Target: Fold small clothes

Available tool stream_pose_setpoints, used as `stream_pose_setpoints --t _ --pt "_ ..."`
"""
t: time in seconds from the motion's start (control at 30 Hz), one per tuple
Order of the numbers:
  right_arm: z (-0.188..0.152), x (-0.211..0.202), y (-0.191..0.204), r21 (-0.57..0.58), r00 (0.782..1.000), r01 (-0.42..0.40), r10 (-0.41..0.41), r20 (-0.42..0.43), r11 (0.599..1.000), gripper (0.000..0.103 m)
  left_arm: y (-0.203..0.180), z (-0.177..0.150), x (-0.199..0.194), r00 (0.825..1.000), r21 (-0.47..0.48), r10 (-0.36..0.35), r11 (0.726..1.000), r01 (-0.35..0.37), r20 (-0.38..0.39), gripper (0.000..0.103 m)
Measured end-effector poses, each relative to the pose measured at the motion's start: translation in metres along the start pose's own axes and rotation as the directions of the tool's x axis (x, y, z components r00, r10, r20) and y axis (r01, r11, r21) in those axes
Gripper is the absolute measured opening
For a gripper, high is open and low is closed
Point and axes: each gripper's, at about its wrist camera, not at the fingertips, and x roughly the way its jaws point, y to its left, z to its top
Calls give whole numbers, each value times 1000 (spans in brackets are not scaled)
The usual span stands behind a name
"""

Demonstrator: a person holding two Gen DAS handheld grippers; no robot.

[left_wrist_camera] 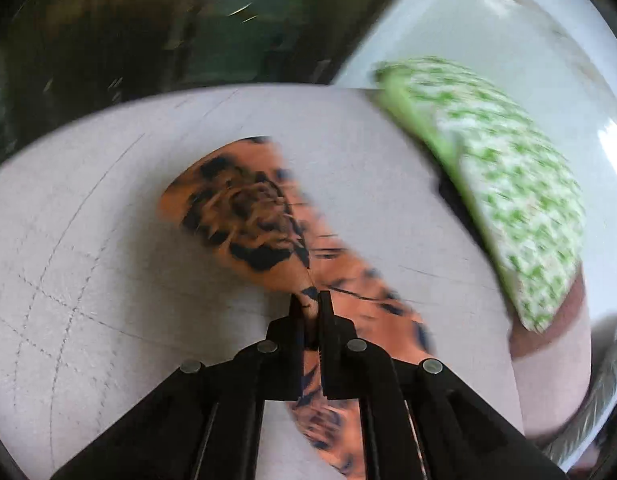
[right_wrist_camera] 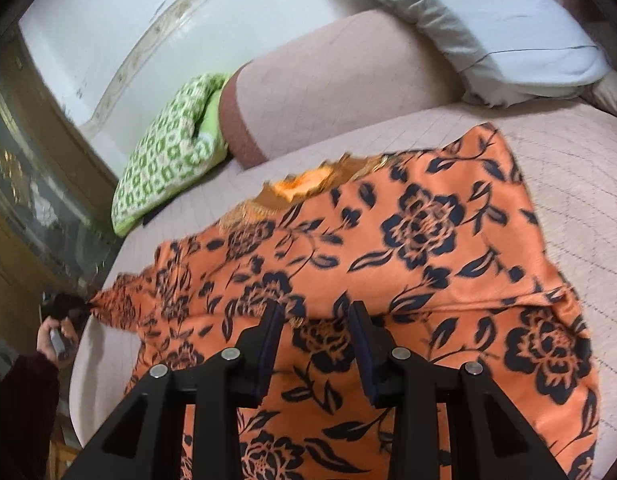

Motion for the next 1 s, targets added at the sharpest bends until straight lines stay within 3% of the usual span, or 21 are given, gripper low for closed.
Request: stream_pose_setpoints --t 0.1,0.23,0.37,0.5,0.67,0.77,0.83,0.87,0.9,0.93,0.97,1.0 --pt "8 -8 -13 63 1000 1 -3 28 998 38 -50 -10 -28 999 124 -45 991 43 11 5" --pt "20 -25 -35 155 997 7 -20 81 988 38 -134 -45 -66 993 304 -117 946 115 -13 5" --pt "34 -51 -64 254 988 -1 -39 153 967 38 -229 -109 -98 979 487 -191 850 199 -66 5" --pt "45 -76 -96 344 977 -22 -53 207 939 38 -311 -195 -124 956 619 -241 729 293 -168 5" --pt "55 -102 -133 418 961 -30 -89 262 908 38 -381 -302 -134 914 689 -263 601 405 -307 5" --pt "56 -113 -151 447 959 -35 -96 268 894 37 -410 -363 -124 885 695 -247 551 463 -394 5" --pt "57 -118 -160 458 959 -37 -97 265 888 37 -420 -402 -110 864 696 -175 528 487 -472 16" --pt "57 -119 -164 463 961 -40 -93 261 886 37 -420 -421 -101 850 696 -124 520 495 -512 35" --pt "59 -120 -168 469 966 -49 -78 248 882 37 -418 -435 -95 833 688 -99 515 511 -545 46" --pt "59 -120 -173 476 970 -61 -60 235 877 39 -410 -445 -92 821 679 -95 514 525 -563 46" --pt "59 -119 -176 482 973 -72 -44 226 873 44 -403 -447 -92 824 679 -102 516 523 -557 46" --pt "60 -117 -178 490 976 -86 -27 218 868 63 -395 -446 -94 830 680 -112 518 518 -547 50"
